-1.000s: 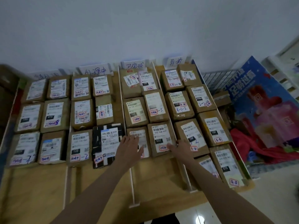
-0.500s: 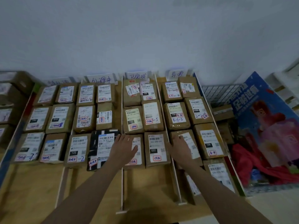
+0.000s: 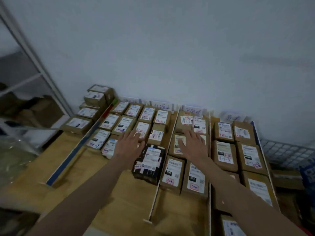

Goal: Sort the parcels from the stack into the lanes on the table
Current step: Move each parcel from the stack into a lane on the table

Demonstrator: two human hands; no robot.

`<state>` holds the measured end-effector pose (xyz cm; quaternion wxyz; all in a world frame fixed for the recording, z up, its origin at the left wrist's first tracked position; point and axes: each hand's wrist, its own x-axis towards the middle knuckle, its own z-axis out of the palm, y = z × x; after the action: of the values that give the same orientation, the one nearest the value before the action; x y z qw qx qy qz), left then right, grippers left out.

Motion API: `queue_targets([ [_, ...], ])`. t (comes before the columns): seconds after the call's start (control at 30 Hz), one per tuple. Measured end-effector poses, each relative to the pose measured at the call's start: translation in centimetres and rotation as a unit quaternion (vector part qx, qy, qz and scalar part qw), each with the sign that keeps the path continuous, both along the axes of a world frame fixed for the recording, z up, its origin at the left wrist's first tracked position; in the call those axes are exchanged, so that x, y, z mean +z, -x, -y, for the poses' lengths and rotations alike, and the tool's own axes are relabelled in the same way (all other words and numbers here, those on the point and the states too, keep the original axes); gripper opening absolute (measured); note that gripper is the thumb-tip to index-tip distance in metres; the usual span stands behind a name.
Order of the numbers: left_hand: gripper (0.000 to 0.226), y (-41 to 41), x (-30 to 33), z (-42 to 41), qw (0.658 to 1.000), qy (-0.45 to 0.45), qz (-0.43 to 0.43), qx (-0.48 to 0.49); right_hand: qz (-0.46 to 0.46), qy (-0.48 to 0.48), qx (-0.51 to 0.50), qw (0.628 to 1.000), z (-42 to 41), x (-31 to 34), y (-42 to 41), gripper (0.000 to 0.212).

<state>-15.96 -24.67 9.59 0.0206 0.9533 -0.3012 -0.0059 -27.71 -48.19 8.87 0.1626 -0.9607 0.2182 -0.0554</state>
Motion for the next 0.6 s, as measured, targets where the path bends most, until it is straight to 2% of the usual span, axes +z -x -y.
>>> queue_targets([
  [0.2,0.054,-0.5,1.6,-10.8,0.994,0.03,0.026,0.104,0.013,0.016,0.093,0.995,-9.1,1.4,-4.2,0.051],
  [0.6,0.054,-0.9,1.5,-32.6,0.983,0.012,0.021,0.184,0.043,0.011,0.168,0.985,-30.5,1.7,-10.1,0.048],
])
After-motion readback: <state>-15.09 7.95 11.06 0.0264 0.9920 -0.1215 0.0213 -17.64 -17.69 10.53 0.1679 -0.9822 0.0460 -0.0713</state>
